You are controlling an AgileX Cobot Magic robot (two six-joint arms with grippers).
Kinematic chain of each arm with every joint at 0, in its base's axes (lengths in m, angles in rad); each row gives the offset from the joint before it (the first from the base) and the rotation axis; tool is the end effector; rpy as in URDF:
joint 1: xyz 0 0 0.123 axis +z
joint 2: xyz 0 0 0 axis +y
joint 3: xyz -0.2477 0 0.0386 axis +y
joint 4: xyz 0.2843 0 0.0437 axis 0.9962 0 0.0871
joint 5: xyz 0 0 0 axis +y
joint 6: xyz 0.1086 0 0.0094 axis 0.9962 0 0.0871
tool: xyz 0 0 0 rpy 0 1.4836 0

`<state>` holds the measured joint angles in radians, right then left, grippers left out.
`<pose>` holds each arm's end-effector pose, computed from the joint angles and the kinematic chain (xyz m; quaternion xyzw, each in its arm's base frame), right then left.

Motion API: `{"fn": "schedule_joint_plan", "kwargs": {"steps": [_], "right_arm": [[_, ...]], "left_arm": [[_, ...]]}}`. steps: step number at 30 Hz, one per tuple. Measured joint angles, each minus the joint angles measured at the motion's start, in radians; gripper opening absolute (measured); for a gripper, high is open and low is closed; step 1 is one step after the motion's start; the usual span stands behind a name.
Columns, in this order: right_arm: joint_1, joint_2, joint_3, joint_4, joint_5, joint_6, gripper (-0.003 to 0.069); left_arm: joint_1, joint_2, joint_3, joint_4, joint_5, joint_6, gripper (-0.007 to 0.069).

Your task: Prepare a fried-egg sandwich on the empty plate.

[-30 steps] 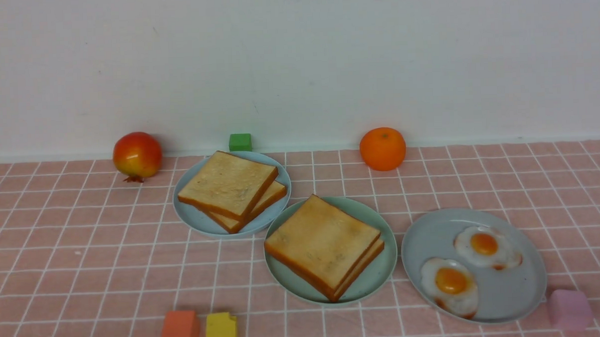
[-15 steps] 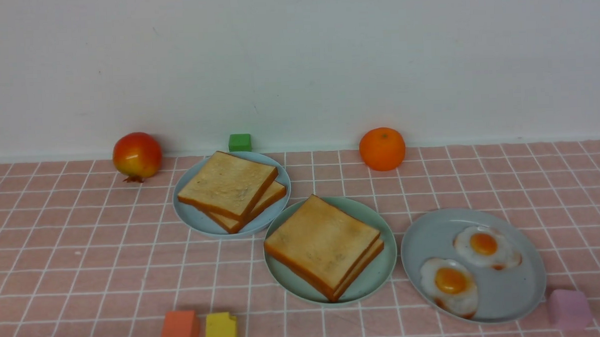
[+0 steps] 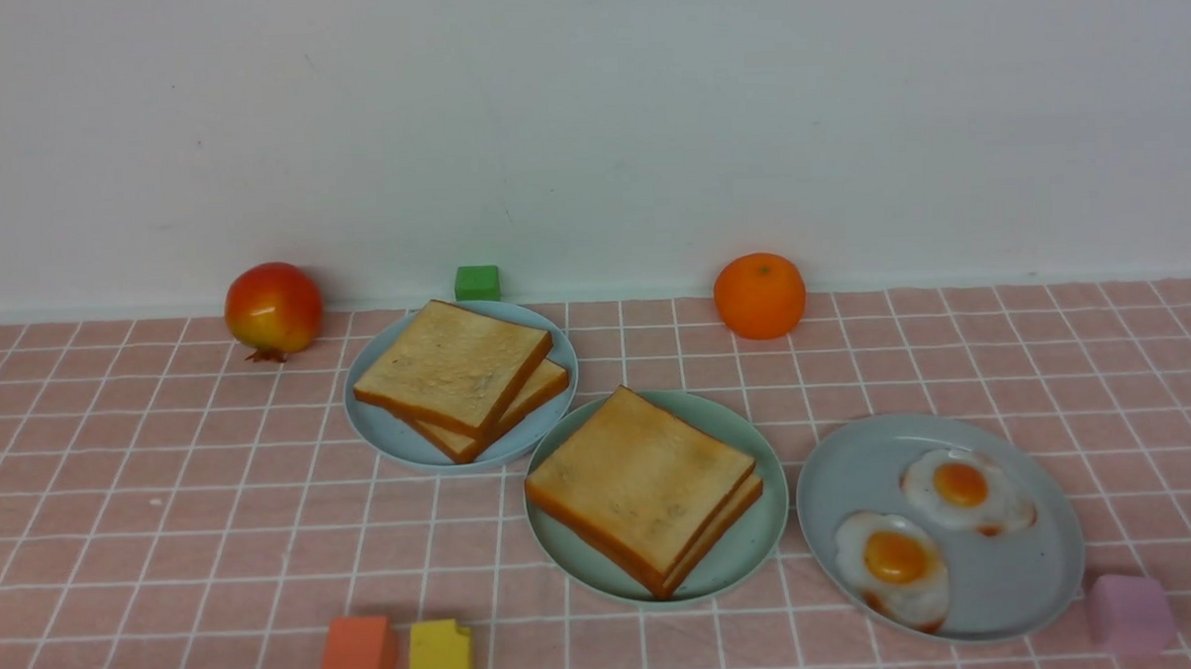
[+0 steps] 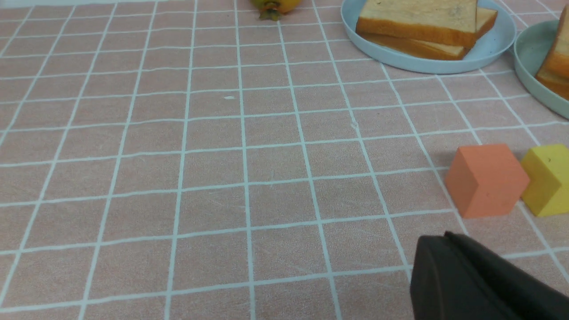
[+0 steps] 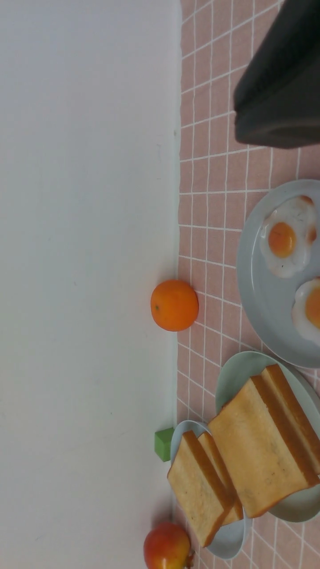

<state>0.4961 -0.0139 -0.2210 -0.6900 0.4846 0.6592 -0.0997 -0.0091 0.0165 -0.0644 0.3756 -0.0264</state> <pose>0.1227 0.0296 0.2601 -0.0672 0.7251 0.0698 0.6817 0.1399 -0.0166 0.1692 0.0124 0.8033 -0.0647 0.5920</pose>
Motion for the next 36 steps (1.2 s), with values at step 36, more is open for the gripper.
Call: {"fn": "schedule_joint_plan", "kwargs": {"steps": [36], "right_arm": [[0.0, 0.0, 0.009, -0.006, -0.003, -0.001, 0.0106]], "left_arm": [[0.045, 0.0, 0.0, 0.038, -0.011, -0.011, 0.0042]]}}
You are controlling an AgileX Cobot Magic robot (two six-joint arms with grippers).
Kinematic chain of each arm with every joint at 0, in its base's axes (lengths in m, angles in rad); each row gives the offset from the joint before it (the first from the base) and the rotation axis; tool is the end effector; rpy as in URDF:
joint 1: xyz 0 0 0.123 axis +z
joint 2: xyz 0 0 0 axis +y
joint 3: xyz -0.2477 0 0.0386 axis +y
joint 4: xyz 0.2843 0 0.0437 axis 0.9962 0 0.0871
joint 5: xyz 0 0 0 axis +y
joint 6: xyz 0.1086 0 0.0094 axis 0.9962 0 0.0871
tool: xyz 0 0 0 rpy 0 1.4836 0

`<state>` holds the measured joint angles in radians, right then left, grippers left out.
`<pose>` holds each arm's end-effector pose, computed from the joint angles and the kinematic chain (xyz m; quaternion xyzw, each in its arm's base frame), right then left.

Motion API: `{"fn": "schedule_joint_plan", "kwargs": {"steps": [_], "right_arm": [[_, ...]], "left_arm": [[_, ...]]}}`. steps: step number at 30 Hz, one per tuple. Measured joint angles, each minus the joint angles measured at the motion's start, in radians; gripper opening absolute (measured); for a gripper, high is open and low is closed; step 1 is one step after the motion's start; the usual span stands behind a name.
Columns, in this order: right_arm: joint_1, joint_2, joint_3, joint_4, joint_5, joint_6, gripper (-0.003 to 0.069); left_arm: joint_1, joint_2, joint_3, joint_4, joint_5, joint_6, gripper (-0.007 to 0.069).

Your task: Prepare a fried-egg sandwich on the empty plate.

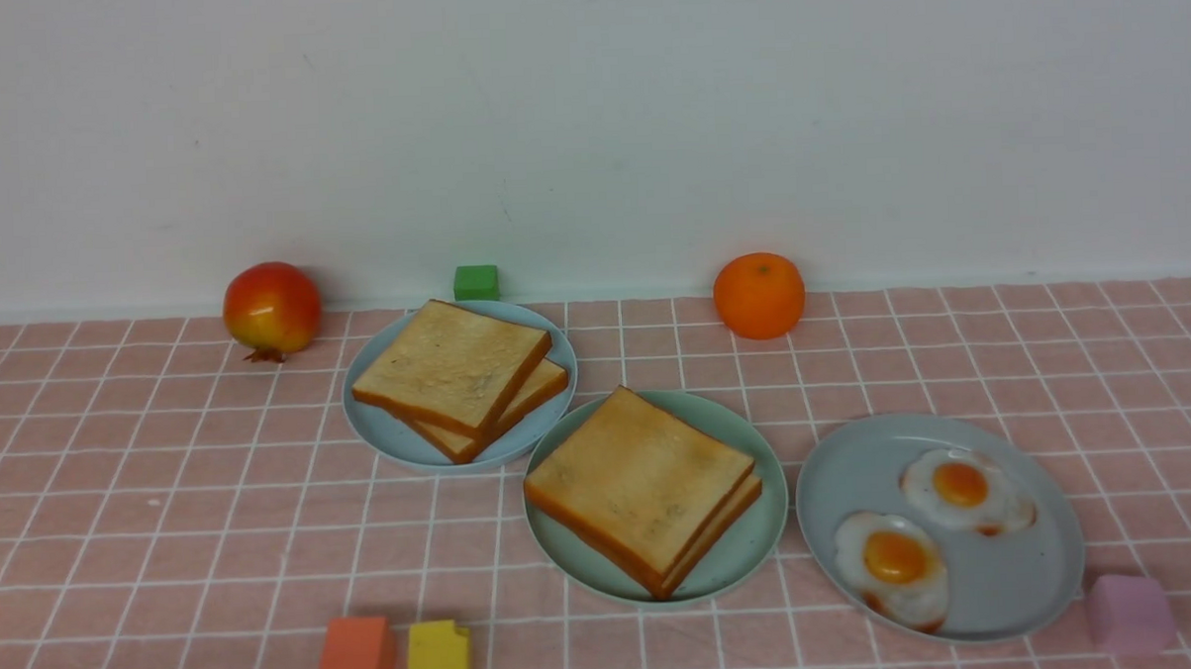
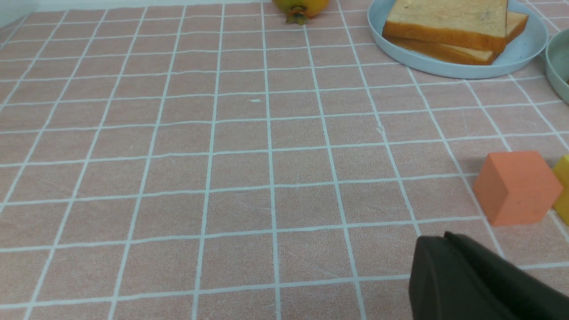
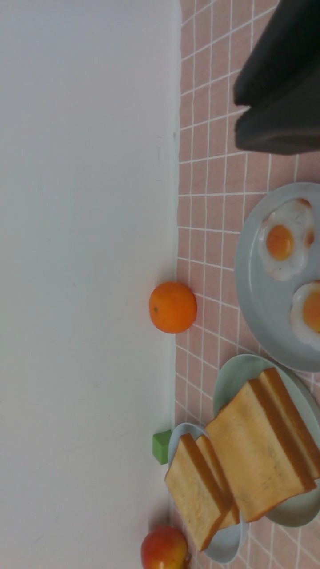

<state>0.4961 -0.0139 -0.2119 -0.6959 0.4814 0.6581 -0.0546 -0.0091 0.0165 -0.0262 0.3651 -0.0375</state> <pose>0.1235 0.0300 0.2572 -0.0705 0.7264 0.0664 0.6804 0.1409 -0.0087 0.1702 -0.0001 0.8004 -0.0387 0.5982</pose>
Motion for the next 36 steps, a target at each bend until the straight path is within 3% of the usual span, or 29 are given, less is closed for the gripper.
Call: {"fn": "schedule_joint_plan", "kwargs": {"steps": [4, 9, 13, 15, 18, 22, 27, 36], "right_arm": [[-0.036, 0.0, 0.012, 0.04, 0.007, -0.001, 0.0111], [-0.178, 0.0, 0.012, 0.175, 0.031, -0.054, 0.0115], [-0.301, 0.0, 0.012, 0.377, 0.031, -0.252, 0.0117], [-0.359, 0.0, 0.014, 0.481, 0.031, -0.413, 0.012], [-0.422, 0.0, 0.032, 0.561, 0.029, -0.512, 0.0123], [-0.464, 0.0, 0.101, 0.589, -0.002, -0.502, 0.0128], [-0.465, 0.0, 0.214, 0.592, -0.021, -0.481, 0.0135], [-0.442, 0.0, 0.23, 0.593, -0.069, -0.478, 0.0146]], "left_arm": [[0.0, 0.0, 0.0, 0.0, 0.0, 0.0, 0.0045], [0.0, 0.0, 0.0, 0.0, 0.0, 0.0, 0.0051], [0.0, 0.0, 0.0, 0.0, 0.0, 0.0, 0.0055], [0.0, 0.0, 0.0, 0.0, 0.0, 0.0, 0.0057], [0.0, 0.0, 0.0, 0.0, 0.0, 0.0, 0.006], [0.0, 0.0, 0.0, 0.0, 0.0, 0.0, 0.0066], [0.0, 0.0, 0.0, 0.0, 0.0, 0.0, 0.0071], [0.0, 0.0, 0.0, 0.0, 0.0, 0.0, 0.0074]]}}
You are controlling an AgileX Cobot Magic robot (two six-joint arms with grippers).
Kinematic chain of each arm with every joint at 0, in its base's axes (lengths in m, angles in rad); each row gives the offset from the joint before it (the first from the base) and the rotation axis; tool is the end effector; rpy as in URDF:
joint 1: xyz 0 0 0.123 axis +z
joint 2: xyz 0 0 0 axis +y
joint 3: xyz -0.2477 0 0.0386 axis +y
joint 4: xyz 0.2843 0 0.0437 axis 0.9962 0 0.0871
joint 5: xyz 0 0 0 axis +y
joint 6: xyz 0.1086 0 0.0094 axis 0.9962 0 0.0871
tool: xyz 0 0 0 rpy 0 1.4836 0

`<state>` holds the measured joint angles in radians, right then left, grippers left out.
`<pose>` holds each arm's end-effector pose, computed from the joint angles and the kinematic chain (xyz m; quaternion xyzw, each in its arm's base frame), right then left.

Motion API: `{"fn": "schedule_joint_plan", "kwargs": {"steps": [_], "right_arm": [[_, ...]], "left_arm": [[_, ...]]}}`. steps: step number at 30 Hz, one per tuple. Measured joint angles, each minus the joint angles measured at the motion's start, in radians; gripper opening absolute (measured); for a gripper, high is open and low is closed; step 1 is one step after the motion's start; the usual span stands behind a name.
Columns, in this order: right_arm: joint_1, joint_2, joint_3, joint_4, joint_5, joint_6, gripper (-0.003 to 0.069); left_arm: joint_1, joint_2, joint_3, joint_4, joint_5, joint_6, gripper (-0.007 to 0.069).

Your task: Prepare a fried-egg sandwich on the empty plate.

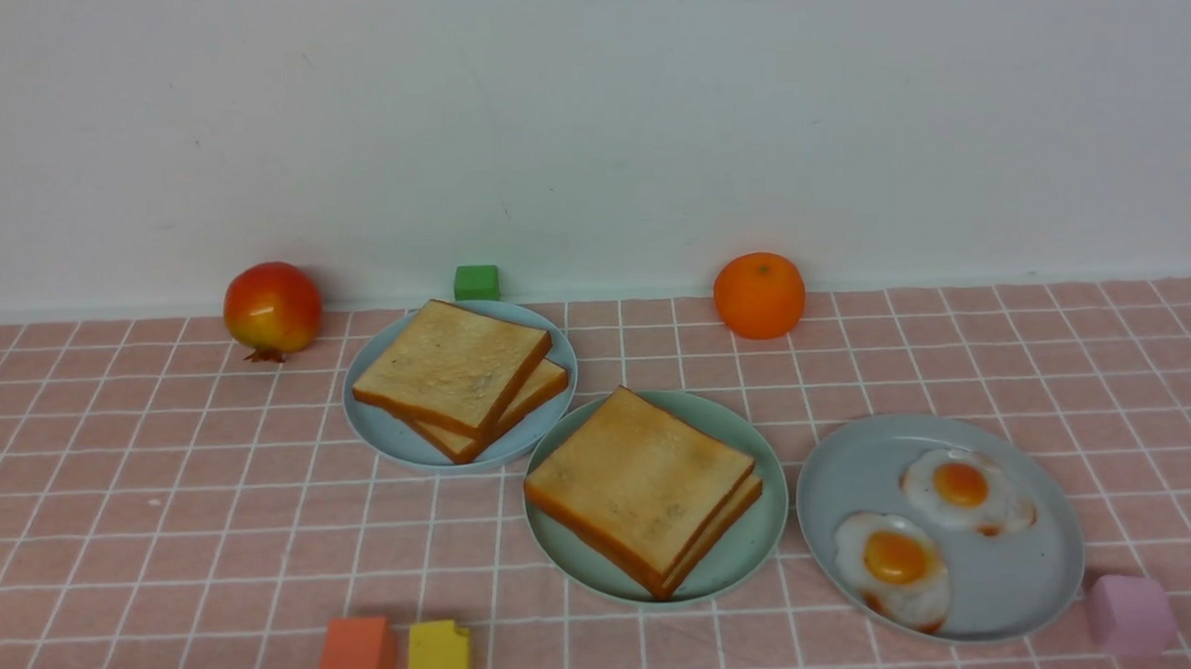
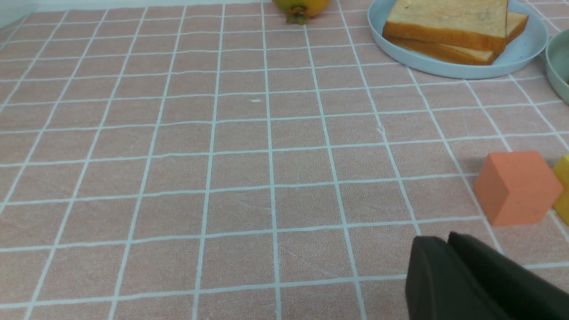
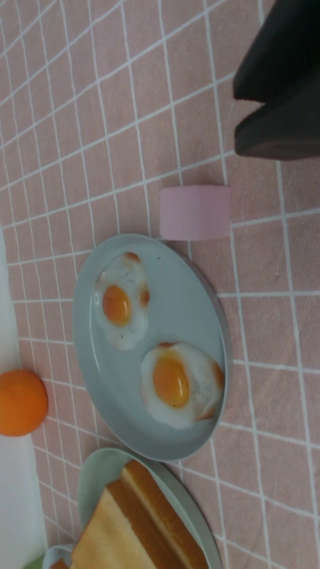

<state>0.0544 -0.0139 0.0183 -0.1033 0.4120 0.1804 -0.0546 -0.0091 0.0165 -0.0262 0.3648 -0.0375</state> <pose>0.1394 0.0031 0.1655 0.0247 0.8124 0.0240 0.5821 0.1409 -0.0087 0.1702 -0.0001 0.8003 -0.0387 0.5983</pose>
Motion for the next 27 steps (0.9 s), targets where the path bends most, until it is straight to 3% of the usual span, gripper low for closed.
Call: {"fn": "schedule_joint_plan", "kwargs": {"steps": [27], "right_arm": [[0.002, 0.0, 0.001, 0.0, -0.006, 0.0, 0.0169]], "left_arm": [[0.0, 0.0, 0.0, -0.001, 0.0, 0.0, 0.0092]]}}
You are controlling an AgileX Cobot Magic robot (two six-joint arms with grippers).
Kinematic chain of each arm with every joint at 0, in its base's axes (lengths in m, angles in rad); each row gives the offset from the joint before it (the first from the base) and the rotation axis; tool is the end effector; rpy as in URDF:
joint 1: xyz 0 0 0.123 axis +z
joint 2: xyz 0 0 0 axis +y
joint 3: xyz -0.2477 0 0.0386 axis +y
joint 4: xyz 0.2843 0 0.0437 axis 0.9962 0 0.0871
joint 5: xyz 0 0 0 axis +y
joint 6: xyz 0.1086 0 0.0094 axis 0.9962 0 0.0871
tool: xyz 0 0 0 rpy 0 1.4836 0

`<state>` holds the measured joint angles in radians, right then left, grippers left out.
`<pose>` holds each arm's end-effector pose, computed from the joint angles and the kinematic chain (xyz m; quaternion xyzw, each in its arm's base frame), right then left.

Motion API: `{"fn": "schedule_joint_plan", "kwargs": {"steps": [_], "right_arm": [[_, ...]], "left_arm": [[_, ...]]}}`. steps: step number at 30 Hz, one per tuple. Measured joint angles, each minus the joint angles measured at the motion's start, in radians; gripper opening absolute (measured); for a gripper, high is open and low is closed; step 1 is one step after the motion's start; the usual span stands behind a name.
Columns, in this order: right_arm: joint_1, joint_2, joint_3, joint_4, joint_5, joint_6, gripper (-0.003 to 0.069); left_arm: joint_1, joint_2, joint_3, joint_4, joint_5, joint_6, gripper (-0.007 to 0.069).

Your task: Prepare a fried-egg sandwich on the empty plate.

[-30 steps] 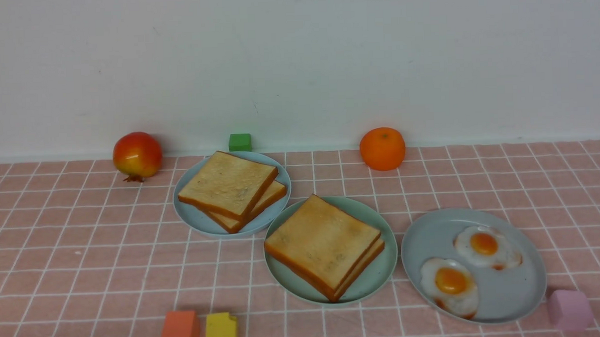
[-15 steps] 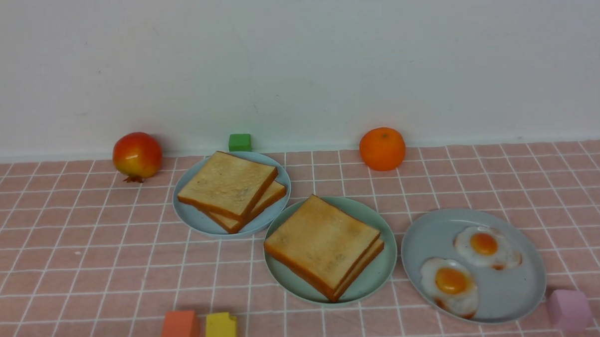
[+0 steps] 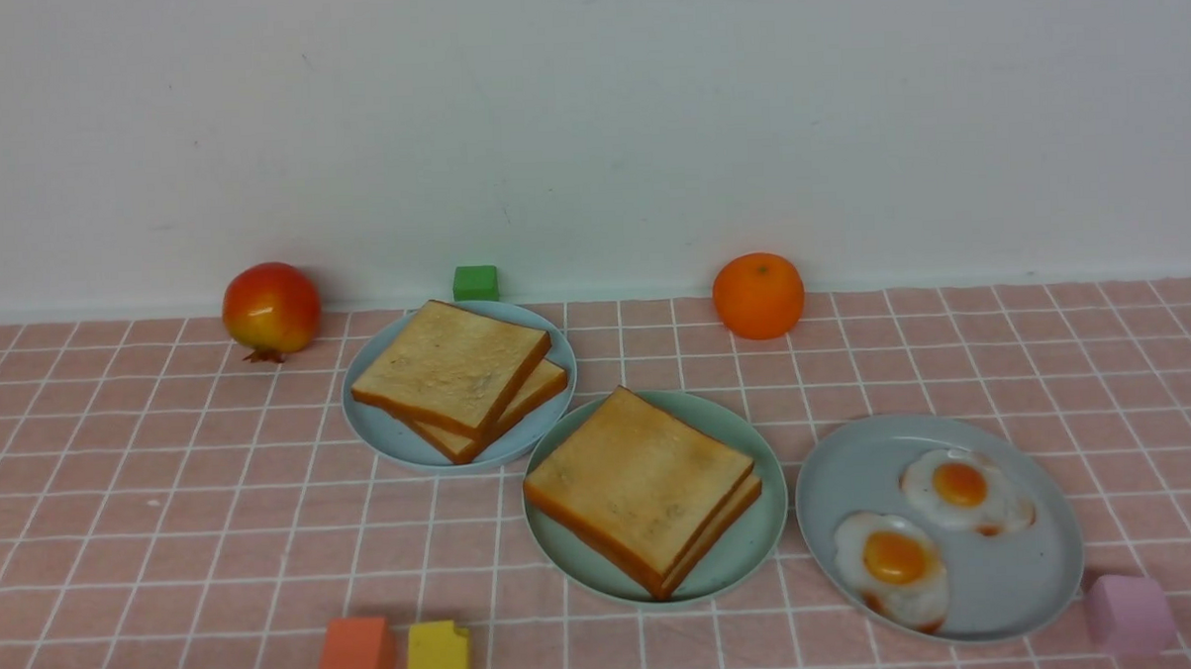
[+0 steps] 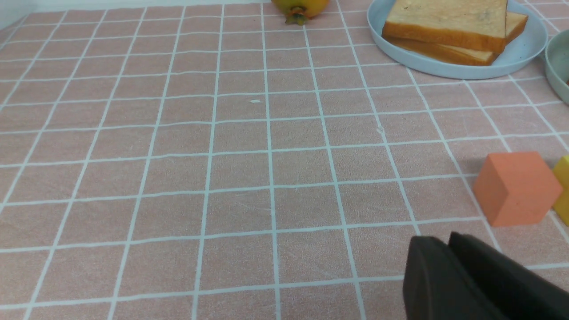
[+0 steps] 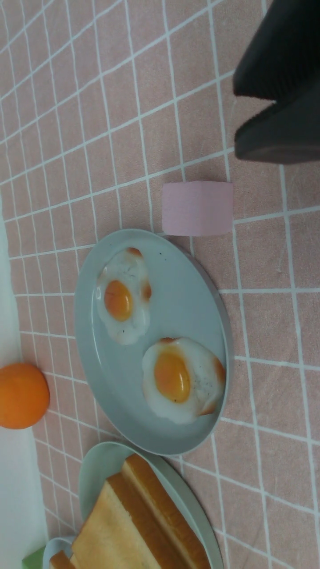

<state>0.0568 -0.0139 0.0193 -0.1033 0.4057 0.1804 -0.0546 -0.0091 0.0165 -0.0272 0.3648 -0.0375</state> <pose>0.1396 0.0035 0.1658 0.0235 0.8109 0.0251 0.5842 0.1409 -0.0088 0.1702 -0.0004 0.8003 -0.0391 0.5983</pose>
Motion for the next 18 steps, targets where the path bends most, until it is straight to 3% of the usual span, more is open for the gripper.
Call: {"fn": "schedule_joint_plan", "kwargs": {"steps": [18], "right_arm": [[0.0, 0.0, 0.0, -0.001, 0.0, 0.0, 0.0176]], "left_arm": [[0.0, 0.0, 0.0, -0.001, 0.0, 0.0, 0.0093]]}}
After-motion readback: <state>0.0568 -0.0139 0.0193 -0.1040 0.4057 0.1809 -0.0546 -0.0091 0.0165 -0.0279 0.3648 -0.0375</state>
